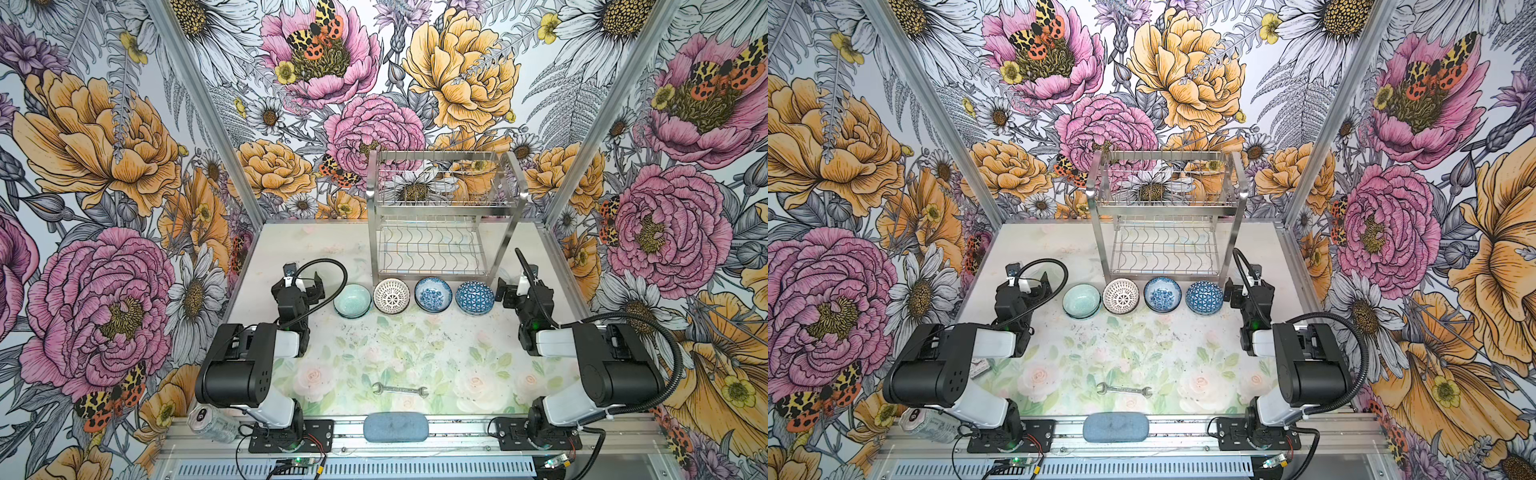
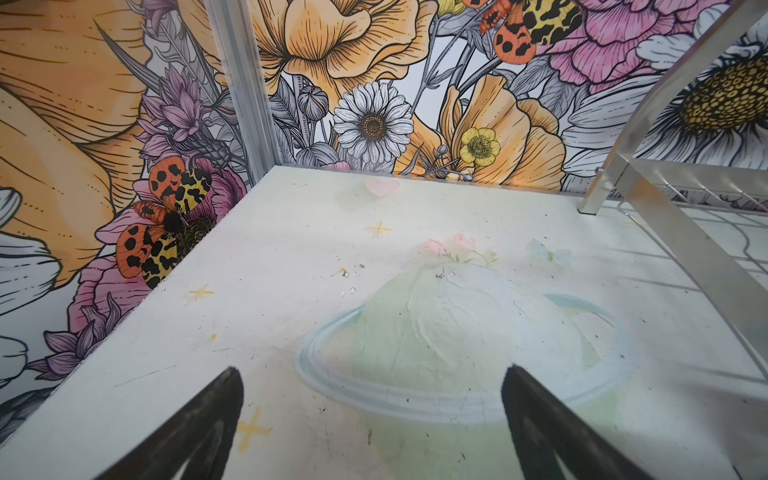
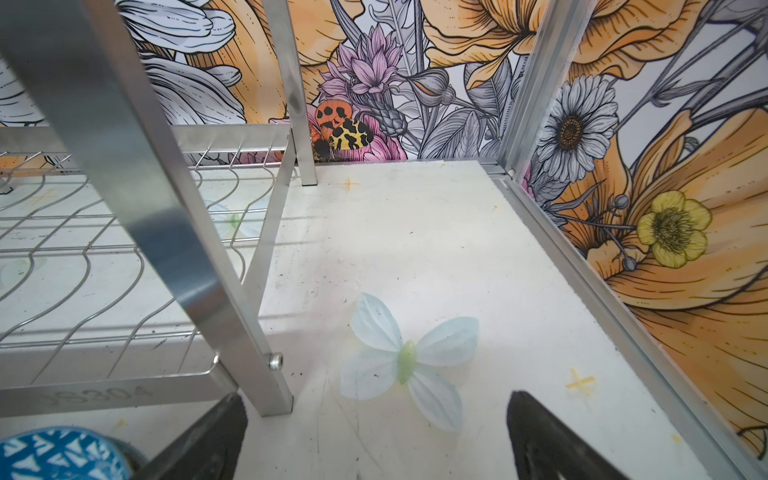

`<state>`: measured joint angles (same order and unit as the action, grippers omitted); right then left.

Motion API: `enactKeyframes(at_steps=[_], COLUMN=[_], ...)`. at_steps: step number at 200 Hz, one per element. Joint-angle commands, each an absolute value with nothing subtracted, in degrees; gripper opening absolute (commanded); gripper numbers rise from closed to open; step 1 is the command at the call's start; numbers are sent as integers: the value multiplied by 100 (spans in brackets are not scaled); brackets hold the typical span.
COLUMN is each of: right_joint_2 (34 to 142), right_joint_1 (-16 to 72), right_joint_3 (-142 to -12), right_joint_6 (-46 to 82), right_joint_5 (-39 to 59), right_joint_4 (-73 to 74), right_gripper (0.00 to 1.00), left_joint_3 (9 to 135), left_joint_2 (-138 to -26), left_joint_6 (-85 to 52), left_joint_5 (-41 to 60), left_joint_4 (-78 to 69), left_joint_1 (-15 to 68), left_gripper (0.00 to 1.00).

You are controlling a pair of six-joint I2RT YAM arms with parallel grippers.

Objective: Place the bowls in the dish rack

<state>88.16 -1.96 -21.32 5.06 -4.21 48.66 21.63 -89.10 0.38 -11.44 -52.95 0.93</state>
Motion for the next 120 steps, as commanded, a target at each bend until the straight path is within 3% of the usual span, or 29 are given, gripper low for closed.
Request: enactKeyframes(at_steps=[1,110,120], right_joint_2=[8811,8794,8678], right_joint_1=[-179,-156,-174], right_joint_3=[-2268,-2268,-2332], right_joint_6=[516,507,628], right_joint_5=[-369,-435,-632], right_joint_4=[4927,4919,4717], right_gripper=[100,100,100], left_joint_3=[2151,2160,2140], left_joint_2=[-8886,-8886,-8813], left_joint_6=[9,-1,-59], left_joint_5=[-1001,-914,-1377], left_joint_4=[-5413,-5395,-5395], left_joint_1=[61,16,98], left_gripper=[99,99,99])
